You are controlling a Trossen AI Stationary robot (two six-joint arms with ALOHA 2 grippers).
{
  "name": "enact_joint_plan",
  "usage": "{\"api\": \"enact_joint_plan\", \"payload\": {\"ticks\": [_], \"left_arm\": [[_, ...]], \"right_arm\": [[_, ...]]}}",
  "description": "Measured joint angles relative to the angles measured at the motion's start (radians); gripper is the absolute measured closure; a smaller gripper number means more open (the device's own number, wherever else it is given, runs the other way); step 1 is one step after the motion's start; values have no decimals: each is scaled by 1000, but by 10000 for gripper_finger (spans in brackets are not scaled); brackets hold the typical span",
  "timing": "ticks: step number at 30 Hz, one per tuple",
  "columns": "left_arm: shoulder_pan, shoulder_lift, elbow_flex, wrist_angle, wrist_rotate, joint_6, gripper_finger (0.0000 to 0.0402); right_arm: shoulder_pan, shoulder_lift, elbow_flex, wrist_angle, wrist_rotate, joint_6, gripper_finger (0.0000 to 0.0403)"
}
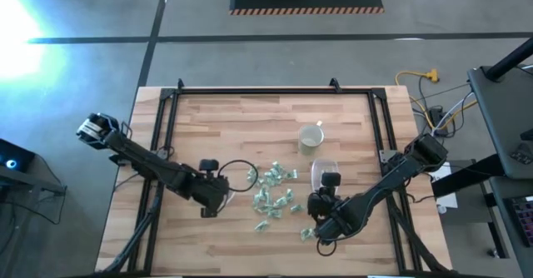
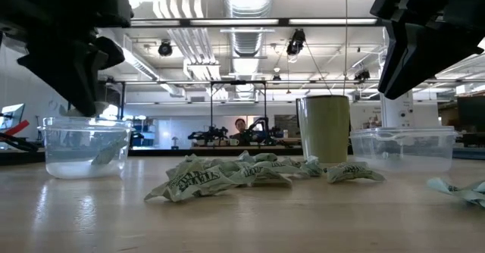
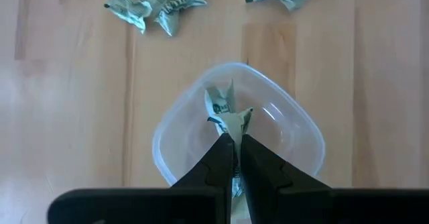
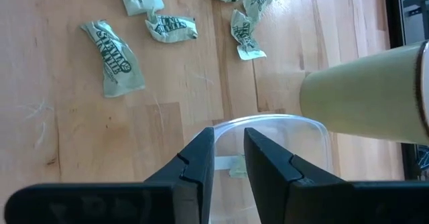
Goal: Pick and place Stevia / Truvia into bins
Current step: Put the stevia packet into the left transparent container, then put the stevia packet into the right transparent container
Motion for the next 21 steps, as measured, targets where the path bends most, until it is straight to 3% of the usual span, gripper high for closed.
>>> {"api": "enact_joint_plan", "payload": {"ticks": [12,21], "left_arm": [[0,9,0,7,-58,-1,390],[0,10,-1,12,-59,-16,321]], "right_arm": [[0,0,0,5,-1,2,330],[0,0,0,36,-2,2,330]]}}
